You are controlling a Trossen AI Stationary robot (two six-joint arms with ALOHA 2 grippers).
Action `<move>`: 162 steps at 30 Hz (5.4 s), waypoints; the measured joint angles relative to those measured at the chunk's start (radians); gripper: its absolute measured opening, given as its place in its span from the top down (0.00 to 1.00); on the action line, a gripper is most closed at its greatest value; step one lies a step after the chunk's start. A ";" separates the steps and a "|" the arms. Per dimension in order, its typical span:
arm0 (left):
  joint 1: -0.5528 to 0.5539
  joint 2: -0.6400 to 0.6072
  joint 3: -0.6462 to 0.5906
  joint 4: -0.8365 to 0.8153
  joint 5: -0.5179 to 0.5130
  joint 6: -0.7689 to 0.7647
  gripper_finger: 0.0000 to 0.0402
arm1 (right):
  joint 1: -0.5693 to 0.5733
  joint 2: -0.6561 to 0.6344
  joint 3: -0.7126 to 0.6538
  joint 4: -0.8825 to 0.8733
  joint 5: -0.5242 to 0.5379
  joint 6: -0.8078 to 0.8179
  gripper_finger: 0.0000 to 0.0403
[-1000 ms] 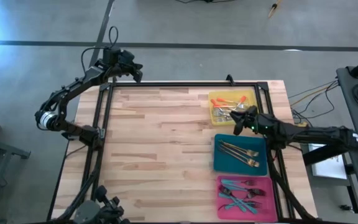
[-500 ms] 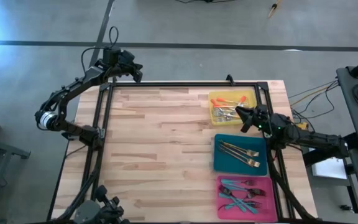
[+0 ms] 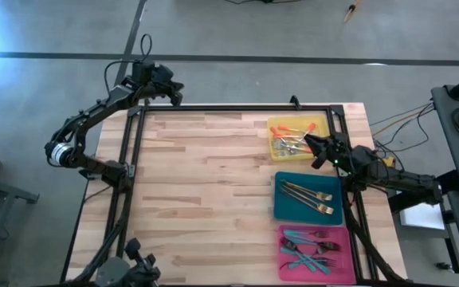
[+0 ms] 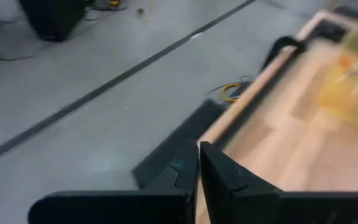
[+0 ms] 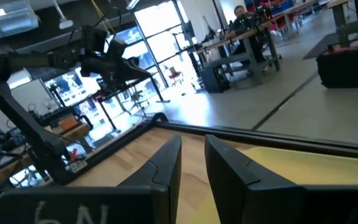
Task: Sort silverware by color (type)
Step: Return to Home Position
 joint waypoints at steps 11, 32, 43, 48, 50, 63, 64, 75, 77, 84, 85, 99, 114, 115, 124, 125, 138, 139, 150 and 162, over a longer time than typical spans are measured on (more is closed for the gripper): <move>-0.010 0.000 -0.014 -0.020 0.468 -0.097 1.00 | 0.000 0.027 0.000 -0.001 0.000 0.000 0.84; -0.020 -0.289 -0.494 0.159 0.428 -0.222 1.00 | 0.000 0.027 0.000 0.000 0.000 0.000 0.84; -0.019 -0.541 -0.784 0.581 0.082 -0.190 1.00 | 0.000 0.028 0.000 0.000 0.000 0.000 0.84; -0.021 -0.606 -0.874 0.664 0.042 -0.201 1.00 | 0.000 0.028 0.000 0.000 0.000 0.000 0.84; -0.022 -0.632 -0.889 0.687 -0.035 -0.254 1.00 | 0.000 0.028 0.000 0.000 0.000 0.000 0.84; -0.051 -0.815 -0.965 0.701 -0.225 -0.470 1.00 | 0.000 0.028 0.000 0.000 0.000 0.000 0.84; -0.057 -0.833 -0.976 0.701 -0.218 -0.469 1.00 | 0.000 0.028 0.000 0.000 0.000 0.000 0.84; -0.106 -1.008 -1.009 0.674 -0.183 -0.477 1.00 | 0.000 0.028 0.000 0.000 0.000 0.000 0.84; -0.108 -1.055 -1.009 0.672 -0.183 -0.488 1.00 | 0.000 0.028 0.000 0.000 0.000 0.000 0.84; -0.107 -1.183 -1.007 0.663 -0.184 -0.587 1.00 | 0.000 0.028 0.000 0.000 0.000 0.000 0.84; -0.107 -1.192 -1.005 0.660 -0.184 -0.617 1.00 | 0.000 0.028 0.000 0.000 0.000 0.000 0.84; -0.107 -1.185 -1.002 0.326 0.018 -1.044 1.00 | 0.000 0.028 0.000 -0.002 0.000 0.000 0.84; -0.107 -1.181 -1.001 0.712 -0.002 -1.169 1.00 | 0.000 0.028 0.000 -0.003 0.000 0.000 0.84; -0.107 -1.181 -1.001 0.732 -0.002 -1.169 1.00 | 0.000 0.028 0.000 -0.003 0.000 0.000 0.84; -0.105 -1.197 -1.001 0.755 -0.003 -1.156 1.00 | 0.000 0.028 0.000 -0.003 0.000 0.000 0.84; -0.105 -1.202 -1.001 0.755 -0.003 -1.155 1.00 | 0.000 0.028 0.000 -0.003 0.000 0.000 0.84; -0.105 -1.244 -1.000 0.717 0.033 -1.066 1.00 | 0.000 0.028 0.000 -0.003 0.000 0.000 0.84; -0.105 -1.247 -1.000 0.691 0.032 -1.074 1.00 | 0.000 0.028 0.000 -0.003 0.000 0.000 0.84; -0.104 -1.255 -1.000 0.354 -0.134 -1.708 1.00 | 0.000 0.028 0.000 -0.003 0.000 0.000 0.84; -0.104 -1.365 -1.000 0.411 -0.116 -1.740 1.00 | 0.000 0.028 0.000 -0.003 0.000 0.000 0.84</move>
